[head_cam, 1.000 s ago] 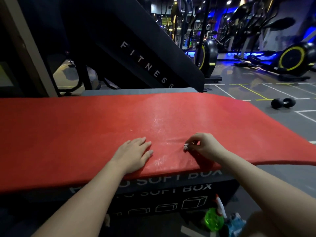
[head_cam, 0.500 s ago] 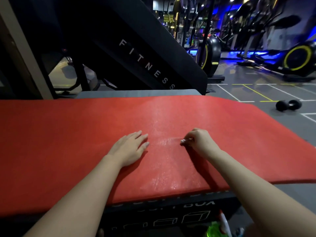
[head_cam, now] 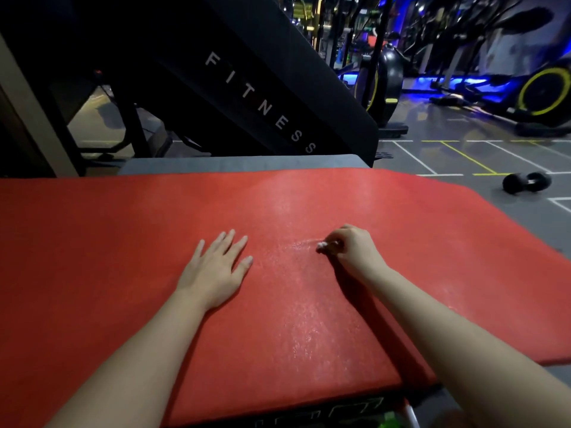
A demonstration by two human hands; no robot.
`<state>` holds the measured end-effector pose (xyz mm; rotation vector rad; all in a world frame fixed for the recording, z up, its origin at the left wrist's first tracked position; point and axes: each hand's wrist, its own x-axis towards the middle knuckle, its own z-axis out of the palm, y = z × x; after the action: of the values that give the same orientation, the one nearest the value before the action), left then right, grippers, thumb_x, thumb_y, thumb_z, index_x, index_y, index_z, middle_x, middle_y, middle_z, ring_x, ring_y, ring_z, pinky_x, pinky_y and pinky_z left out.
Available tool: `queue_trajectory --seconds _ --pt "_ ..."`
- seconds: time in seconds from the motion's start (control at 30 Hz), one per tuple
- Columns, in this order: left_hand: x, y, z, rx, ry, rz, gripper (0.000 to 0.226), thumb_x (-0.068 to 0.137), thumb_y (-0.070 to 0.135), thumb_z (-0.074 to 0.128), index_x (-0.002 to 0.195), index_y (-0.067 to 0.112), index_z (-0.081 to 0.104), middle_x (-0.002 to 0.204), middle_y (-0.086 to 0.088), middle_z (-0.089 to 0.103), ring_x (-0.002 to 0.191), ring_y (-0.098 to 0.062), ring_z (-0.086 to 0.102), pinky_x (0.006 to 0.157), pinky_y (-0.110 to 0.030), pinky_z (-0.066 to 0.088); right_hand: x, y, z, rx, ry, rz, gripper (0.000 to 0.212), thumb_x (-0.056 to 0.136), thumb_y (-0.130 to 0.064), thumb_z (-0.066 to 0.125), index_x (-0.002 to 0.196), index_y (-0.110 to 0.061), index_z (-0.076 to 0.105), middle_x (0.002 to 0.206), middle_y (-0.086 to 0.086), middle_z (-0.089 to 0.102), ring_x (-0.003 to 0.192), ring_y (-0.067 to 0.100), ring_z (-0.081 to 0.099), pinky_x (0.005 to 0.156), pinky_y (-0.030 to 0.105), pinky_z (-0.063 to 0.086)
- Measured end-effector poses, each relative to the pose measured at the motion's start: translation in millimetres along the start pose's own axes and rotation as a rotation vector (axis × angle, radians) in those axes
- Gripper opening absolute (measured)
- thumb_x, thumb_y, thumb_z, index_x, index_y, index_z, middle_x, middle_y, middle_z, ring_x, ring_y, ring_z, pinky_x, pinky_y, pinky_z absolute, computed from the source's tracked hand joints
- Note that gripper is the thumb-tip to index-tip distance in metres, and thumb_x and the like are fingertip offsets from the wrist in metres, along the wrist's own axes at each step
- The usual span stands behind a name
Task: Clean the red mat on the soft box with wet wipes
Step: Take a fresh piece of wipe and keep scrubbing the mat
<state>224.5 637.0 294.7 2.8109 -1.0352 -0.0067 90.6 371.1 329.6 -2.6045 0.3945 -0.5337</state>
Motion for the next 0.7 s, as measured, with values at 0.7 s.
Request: queue_trajectory --seconds 0.7 --pt "-1 -4 6 -0.001 0.015 0.014 0.078 0.090 0.070 -0.008 0.162 0.040 0.002 0.170 0.014 -0.008 0.153 -0.002 -0.016 0.128 -0.042 -0.005 97 12 3 -0.156 -0.258 0.020 0.033 0.083 -0.047 0.073 0.084 -0.014 0.076 0.069 0.000 0.064 0.065 0.018 0.059 0.058 0.025 0.037"
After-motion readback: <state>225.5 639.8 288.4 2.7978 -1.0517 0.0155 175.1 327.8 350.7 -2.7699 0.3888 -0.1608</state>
